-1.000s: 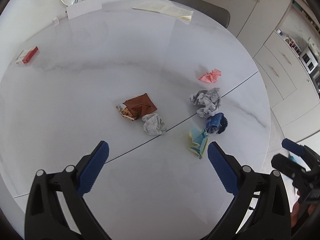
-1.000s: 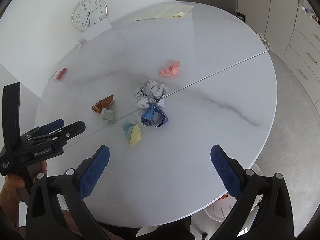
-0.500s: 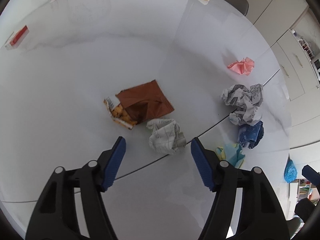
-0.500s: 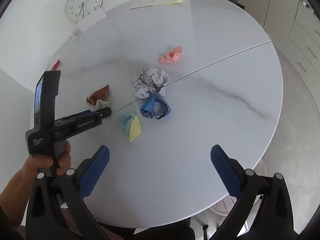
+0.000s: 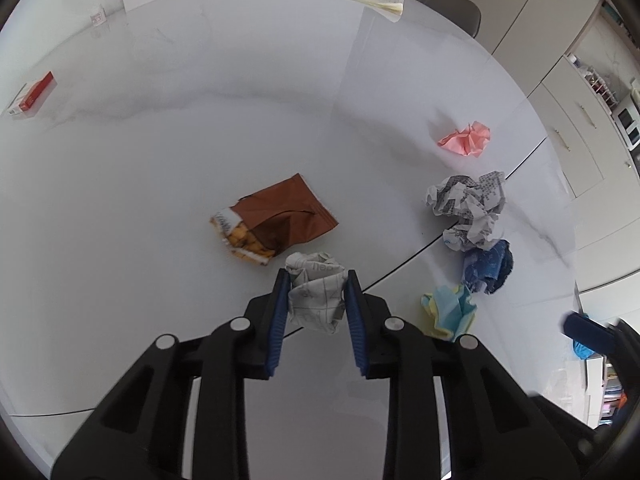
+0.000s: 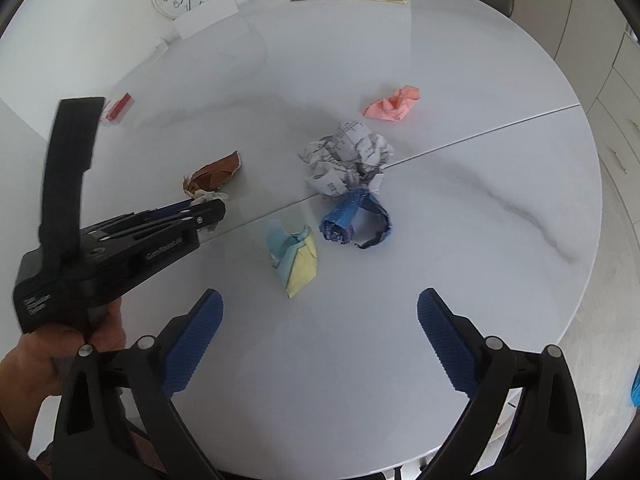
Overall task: Collect trash
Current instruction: 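Grasp the crumpled white tissue with the left tool while the right tool grasps the blue-yellow sticky notes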
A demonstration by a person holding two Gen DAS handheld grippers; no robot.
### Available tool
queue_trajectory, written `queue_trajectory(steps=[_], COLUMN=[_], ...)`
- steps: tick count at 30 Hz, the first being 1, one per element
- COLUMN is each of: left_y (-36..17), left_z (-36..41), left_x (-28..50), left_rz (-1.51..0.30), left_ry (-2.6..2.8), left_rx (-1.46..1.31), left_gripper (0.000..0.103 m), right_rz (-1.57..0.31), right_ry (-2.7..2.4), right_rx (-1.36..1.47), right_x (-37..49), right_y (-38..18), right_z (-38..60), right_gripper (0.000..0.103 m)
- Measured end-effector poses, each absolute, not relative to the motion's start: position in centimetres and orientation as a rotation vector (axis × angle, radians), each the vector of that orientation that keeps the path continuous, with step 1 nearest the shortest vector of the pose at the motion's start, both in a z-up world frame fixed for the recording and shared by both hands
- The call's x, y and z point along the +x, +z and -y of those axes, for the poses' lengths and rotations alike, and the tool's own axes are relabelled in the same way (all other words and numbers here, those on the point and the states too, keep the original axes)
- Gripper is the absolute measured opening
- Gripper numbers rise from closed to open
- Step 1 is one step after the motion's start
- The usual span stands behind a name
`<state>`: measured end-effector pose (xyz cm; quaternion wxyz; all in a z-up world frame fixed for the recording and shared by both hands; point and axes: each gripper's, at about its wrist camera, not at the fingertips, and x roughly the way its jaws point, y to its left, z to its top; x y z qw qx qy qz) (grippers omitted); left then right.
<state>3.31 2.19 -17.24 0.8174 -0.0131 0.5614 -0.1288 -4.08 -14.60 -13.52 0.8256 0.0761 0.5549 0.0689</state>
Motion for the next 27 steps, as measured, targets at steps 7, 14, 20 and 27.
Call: queue_trajectory(steps=[7,14,20,27], left_y=[-13.6,-12.5,-11.9,-11.1], left_z=[-5.3,-7.5,-7.1,-4.5], left_x=[0.7,-0.7,-1.3,-2.1], left_rz=[-1.165,-1.169,-1.156,-1.139], left_ry=[-0.275,-0.254,-0.269,-0.347], left_rx=[0.011,0.028,0.042,0.080], left_gripper=[0.028,0.027,0.027,0.027], right_rz=[-1.220,-1.223,-1.208,-1.162], right_ry=[0.137,0.110,0.122,0.132], right_rx=[0.086,-0.035,-0.023,0.083], right_x=[-1.6,-1.1,-1.5,-4.4], right_y=[-17.0,-18.1,-17.4,-14.9], right_z=[11.4,9.4,9.4,12.7], right_gripper=[0.077,0.049,0.031,0.031])
